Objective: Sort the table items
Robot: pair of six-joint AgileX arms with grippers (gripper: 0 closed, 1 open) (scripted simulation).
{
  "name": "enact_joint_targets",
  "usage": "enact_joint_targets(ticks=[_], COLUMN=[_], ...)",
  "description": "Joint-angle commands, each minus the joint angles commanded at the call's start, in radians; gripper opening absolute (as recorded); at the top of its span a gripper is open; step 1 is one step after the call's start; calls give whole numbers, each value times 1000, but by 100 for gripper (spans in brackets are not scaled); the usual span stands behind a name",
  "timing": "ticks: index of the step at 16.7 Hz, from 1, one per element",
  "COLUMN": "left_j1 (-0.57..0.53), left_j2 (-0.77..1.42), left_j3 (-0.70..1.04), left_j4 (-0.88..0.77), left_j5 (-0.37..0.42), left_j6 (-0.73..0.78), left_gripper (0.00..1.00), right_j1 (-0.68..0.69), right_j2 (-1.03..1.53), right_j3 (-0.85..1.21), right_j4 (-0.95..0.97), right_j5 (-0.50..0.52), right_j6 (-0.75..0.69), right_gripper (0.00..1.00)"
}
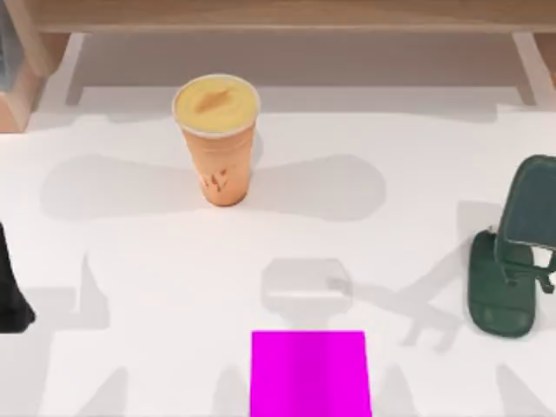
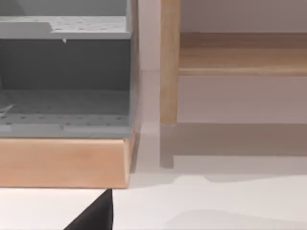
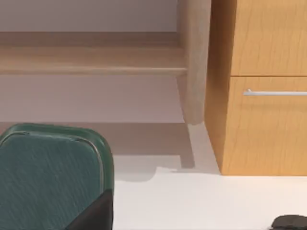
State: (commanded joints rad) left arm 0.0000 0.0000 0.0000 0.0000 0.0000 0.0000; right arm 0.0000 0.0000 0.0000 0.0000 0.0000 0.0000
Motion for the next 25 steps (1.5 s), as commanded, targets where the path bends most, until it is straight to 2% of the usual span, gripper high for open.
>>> enact_joint_targets(ticks=[4, 8, 25], left_j1=[0, 0, 0], left_j2=[0, 0, 0], left_j3=[0, 0, 0], left_j4=[0, 0, 0], left_j5=[0, 0, 0], left_j6=[0, 0, 0], left_gripper=[100, 100, 100], right_j1=[-4, -29, -241], right_j2=[29, 208, 1794], right_j3=[26, 189, 1608], right_j4=[-19, -130, -1028], right_j5=[0, -2, -1], right_j6=[-18, -125, -996], right_gripper=[100, 100, 100])
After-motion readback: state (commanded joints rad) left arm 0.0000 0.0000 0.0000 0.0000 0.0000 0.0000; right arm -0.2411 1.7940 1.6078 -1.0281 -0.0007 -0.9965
